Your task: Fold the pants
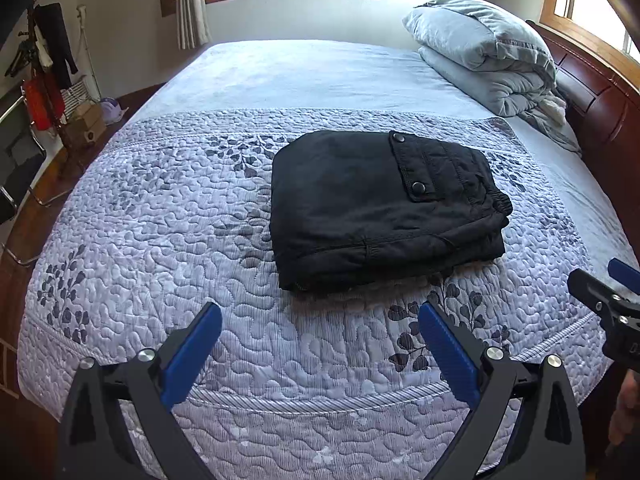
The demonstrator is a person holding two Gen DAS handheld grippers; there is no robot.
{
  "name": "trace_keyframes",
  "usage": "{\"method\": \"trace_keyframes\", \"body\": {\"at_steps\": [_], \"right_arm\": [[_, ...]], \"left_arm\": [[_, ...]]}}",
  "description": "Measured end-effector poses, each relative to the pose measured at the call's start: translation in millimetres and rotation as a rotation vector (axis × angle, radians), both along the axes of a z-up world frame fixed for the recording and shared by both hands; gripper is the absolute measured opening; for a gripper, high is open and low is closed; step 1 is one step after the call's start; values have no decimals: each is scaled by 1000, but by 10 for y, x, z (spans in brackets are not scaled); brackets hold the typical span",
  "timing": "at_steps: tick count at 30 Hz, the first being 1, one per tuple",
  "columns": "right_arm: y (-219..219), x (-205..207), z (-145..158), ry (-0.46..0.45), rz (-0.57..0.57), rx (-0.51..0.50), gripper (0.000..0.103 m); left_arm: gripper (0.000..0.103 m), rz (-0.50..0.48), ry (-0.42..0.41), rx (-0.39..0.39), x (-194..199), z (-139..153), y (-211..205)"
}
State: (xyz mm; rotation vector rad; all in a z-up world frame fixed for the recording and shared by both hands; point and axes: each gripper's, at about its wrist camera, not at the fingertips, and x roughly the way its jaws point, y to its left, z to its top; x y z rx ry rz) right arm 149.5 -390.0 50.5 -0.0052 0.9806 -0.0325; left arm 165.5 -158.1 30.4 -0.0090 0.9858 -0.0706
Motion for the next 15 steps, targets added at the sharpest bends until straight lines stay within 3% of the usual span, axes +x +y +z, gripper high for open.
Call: {"method": "trace_keyframes", "body": {"at_steps": [15], "right_arm": [[-18, 84, -108, 20, -26, -26, 100]], "left_arm": [[99, -2, 26, 20, 41, -78, -22]]}}
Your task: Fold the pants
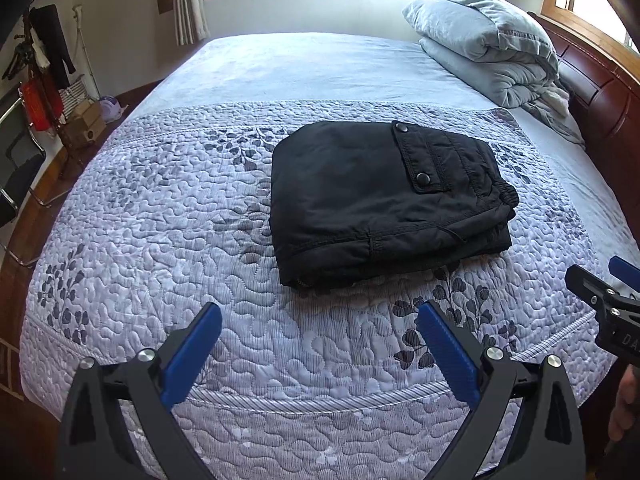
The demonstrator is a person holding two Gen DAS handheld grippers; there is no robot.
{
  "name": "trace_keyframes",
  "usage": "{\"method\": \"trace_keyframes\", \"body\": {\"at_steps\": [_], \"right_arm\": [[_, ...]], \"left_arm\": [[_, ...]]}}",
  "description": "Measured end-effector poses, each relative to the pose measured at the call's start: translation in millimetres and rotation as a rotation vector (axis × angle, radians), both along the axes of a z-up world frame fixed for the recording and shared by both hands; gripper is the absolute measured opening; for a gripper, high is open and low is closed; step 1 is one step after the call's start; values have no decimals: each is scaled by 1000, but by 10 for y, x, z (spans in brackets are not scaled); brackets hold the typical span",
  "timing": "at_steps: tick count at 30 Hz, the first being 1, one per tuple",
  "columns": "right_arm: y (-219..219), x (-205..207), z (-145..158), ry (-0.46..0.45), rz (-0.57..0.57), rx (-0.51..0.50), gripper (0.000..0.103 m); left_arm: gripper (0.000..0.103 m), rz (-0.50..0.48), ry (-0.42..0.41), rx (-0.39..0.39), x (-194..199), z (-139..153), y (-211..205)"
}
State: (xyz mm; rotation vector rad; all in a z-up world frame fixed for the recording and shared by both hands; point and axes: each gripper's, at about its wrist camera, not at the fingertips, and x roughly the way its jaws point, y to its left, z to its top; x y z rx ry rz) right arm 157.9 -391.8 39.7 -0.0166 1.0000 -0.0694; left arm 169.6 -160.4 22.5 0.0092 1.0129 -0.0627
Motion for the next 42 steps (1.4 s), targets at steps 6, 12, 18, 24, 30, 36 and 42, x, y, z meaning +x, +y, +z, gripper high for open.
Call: {"method": "trace_keyframes", "body": {"at_steps": [6, 12, 18, 24, 30, 36, 42], "right_arm": [[-39, -10, -12, 2, -9, -8, 100], [-85, -17, -70, 20, -17, -11, 100], [-78, 6, -84, 21, -13, -8, 100], [-71, 14, -89, 21, -8, -6, 100], [-59, 28, -101, 24, -4, -5, 100], [-49, 42, -107, 25, -1, -4, 100], [-44, 44, -112, 26, 2, -3, 100]], "left_arm": [[99, 5, 5, 2, 6, -11, 28], [99, 17, 26, -3, 4, -74, 75], [99, 12, 25, -6, -5, -81, 71], [99, 7, 21, -19, 14, -61, 78], [99, 4, 28, -24, 33, -79, 78], [99, -3, 25, -17, 32, -80, 58], [99, -5, 25, -24, 39, -82, 59]]}}
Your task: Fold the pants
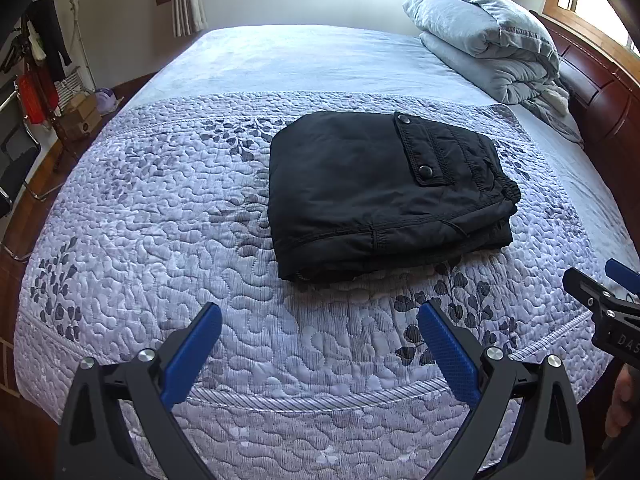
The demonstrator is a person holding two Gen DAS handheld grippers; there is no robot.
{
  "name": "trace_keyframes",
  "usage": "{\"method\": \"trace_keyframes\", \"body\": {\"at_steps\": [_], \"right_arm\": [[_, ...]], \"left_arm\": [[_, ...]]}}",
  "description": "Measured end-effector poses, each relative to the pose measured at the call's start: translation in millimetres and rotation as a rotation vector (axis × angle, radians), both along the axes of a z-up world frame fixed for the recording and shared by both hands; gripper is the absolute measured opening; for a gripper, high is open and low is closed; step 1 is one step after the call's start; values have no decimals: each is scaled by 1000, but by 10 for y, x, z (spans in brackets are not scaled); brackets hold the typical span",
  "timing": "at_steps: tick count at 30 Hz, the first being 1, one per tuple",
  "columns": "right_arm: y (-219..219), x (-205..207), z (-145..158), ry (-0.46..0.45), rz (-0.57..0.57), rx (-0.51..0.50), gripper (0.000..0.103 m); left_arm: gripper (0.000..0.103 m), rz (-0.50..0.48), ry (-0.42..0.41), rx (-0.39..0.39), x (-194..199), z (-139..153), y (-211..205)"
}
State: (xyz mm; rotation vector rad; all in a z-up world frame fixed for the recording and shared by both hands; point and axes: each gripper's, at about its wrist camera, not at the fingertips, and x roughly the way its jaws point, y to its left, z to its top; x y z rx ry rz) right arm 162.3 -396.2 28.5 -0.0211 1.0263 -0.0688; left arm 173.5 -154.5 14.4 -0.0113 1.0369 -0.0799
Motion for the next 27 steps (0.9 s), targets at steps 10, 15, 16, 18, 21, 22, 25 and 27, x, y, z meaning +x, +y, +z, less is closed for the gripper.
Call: {"method": "trace_keyframes", "body": {"at_steps": [10, 15, 16, 18, 21, 22, 25, 27], "right_arm": [[1, 25, -31, 8, 2, -1, 100], [-9, 28, -47, 14, 0, -1, 100], [-8, 26, -51, 14, 0, -3, 100], [-17, 30, -52, 16, 0, -2, 100], [-26, 30, -49, 15, -2, 0, 100], [-32, 29, -47, 15, -3, 1, 100], [-47, 35, -49, 16, -9, 8, 100], [-46, 37, -50, 17, -7, 7, 100]], "left_arm": [[99, -12, -10, 2, -8, -4, -2], [99, -11, -20, -6, -8, 3, 1], [99, -13, -23, -8, -10, 5, 2], [99, -8, -28, -1, -12, 9, 3], [99, -10, -32, 6, -10, 15, 2], [99, 1, -31, 16, -6, 16, 7], [99, 6, -17, 28, 11, 0, 18], [99, 8, -13, 18, 6, -7, 29]]}}
